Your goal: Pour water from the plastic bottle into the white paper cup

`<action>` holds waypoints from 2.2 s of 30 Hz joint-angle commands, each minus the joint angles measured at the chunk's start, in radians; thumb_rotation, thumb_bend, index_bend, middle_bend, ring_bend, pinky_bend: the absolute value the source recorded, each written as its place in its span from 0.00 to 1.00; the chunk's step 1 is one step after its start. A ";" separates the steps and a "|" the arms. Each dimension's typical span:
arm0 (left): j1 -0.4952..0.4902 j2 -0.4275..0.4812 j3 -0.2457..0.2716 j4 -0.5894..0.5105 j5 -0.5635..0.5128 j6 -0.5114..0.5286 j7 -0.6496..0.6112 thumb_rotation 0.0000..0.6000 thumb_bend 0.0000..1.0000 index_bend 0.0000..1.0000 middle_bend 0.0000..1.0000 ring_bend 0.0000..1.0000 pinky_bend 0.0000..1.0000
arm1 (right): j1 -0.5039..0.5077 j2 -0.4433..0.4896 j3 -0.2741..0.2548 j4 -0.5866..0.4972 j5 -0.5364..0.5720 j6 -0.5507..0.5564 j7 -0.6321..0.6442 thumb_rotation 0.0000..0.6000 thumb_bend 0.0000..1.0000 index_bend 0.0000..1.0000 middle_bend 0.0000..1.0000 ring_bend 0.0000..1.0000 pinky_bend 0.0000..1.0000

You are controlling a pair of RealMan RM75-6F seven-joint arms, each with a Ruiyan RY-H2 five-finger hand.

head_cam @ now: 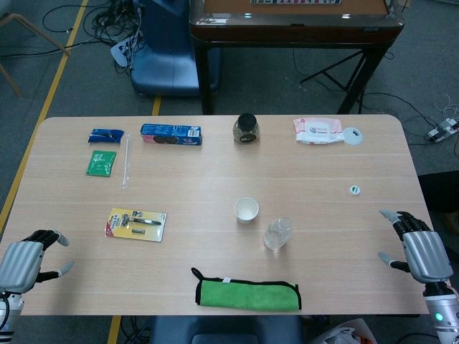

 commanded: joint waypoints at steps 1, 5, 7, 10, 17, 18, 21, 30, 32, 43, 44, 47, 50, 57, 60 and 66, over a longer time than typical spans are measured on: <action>0.001 -0.001 0.001 0.003 -0.002 0.001 0.004 1.00 0.14 0.49 0.43 0.34 0.55 | 0.005 -0.005 -0.001 0.001 -0.003 -0.006 -0.016 1.00 0.05 0.19 0.27 0.19 0.33; 0.002 0.000 -0.004 0.001 -0.007 0.006 0.001 1.00 0.14 0.49 0.43 0.34 0.55 | 0.014 -0.016 -0.007 0.007 -0.006 -0.026 -0.022 1.00 0.05 0.19 0.27 0.19 0.33; 0.002 0.001 -0.003 -0.001 -0.011 0.004 -0.001 1.00 0.14 0.49 0.43 0.34 0.55 | 0.017 -0.023 -0.008 0.013 -0.007 -0.031 -0.028 1.00 0.05 0.19 0.27 0.19 0.33; 0.001 0.001 0.000 -0.001 -0.012 -0.004 0.000 1.00 0.14 0.49 0.43 0.34 0.55 | 0.020 -0.045 -0.007 0.030 -0.020 -0.021 -0.022 1.00 0.05 0.19 0.26 0.19 0.33; 0.000 0.003 0.008 -0.010 -0.009 -0.013 0.015 1.00 0.14 0.50 0.43 0.34 0.55 | 0.063 -0.101 0.001 0.081 -0.047 -0.051 0.055 1.00 0.01 0.19 0.24 0.19 0.32; 0.000 0.005 0.007 -0.011 -0.015 -0.016 0.013 1.00 0.14 0.50 0.43 0.34 0.55 | 0.075 -0.114 0.003 0.087 -0.053 -0.061 0.068 1.00 0.00 0.19 0.24 0.19 0.30; 0.000 0.007 0.006 -0.017 -0.020 -0.018 0.011 1.00 0.14 0.50 0.43 0.34 0.55 | 0.106 -0.153 0.008 0.106 -0.070 -0.082 0.096 1.00 0.00 0.19 0.24 0.18 0.27; 0.001 0.010 0.009 -0.016 -0.034 -0.029 0.014 1.00 0.14 0.50 0.43 0.34 0.55 | 0.190 -0.271 0.007 0.179 -0.111 -0.139 0.197 1.00 0.00 0.19 0.24 0.18 0.26; 0.001 0.010 0.009 -0.016 -0.036 -0.031 0.016 1.00 0.14 0.50 0.43 0.34 0.55 | 0.203 -0.292 0.002 0.193 -0.122 -0.145 0.216 1.00 0.00 0.19 0.24 0.18 0.26; 0.007 0.015 0.011 -0.019 -0.039 -0.025 0.014 1.00 0.14 0.50 0.43 0.34 0.55 | 0.263 -0.423 -0.010 0.305 -0.153 -0.149 0.334 1.00 0.00 0.19 0.24 0.18 0.26; 0.007 0.015 0.011 -0.019 -0.039 -0.025 0.014 1.00 0.14 0.50 0.43 0.34 0.55 | 0.267 -0.435 -0.010 0.319 -0.152 -0.148 0.348 1.00 0.00 0.19 0.24 0.18 0.26; 0.007 0.014 0.012 -0.017 -0.037 -0.027 0.018 1.00 0.14 0.50 0.43 0.34 0.55 | 0.280 -0.461 -0.010 0.353 -0.148 -0.151 0.385 1.00 0.00 0.19 0.24 0.18 0.26; 0.006 0.012 0.013 -0.017 -0.034 -0.027 0.022 1.00 0.14 0.50 0.43 0.34 0.55 | 0.293 -0.485 -0.007 0.384 -0.142 -0.155 0.405 1.00 0.00 0.19 0.24 0.18 0.26; 0.005 0.011 0.013 -0.016 -0.036 -0.031 0.025 1.00 0.14 0.50 0.43 0.34 0.55 | 0.330 -0.517 -0.002 0.410 -0.127 -0.186 0.451 1.00 0.00 0.19 0.24 0.18 0.26; 0.004 0.012 0.013 -0.017 -0.036 -0.032 0.025 1.00 0.14 0.50 0.43 0.34 0.55 | 0.344 -0.529 -0.003 0.419 -0.118 -0.205 0.473 1.00 0.00 0.19 0.24 0.18 0.26; 0.006 0.013 0.013 -0.019 -0.037 -0.028 0.025 1.00 0.14 0.50 0.43 0.34 0.55 | 0.367 -0.557 -0.007 0.452 -0.102 -0.240 0.499 1.00 0.00 0.19 0.25 0.18 0.26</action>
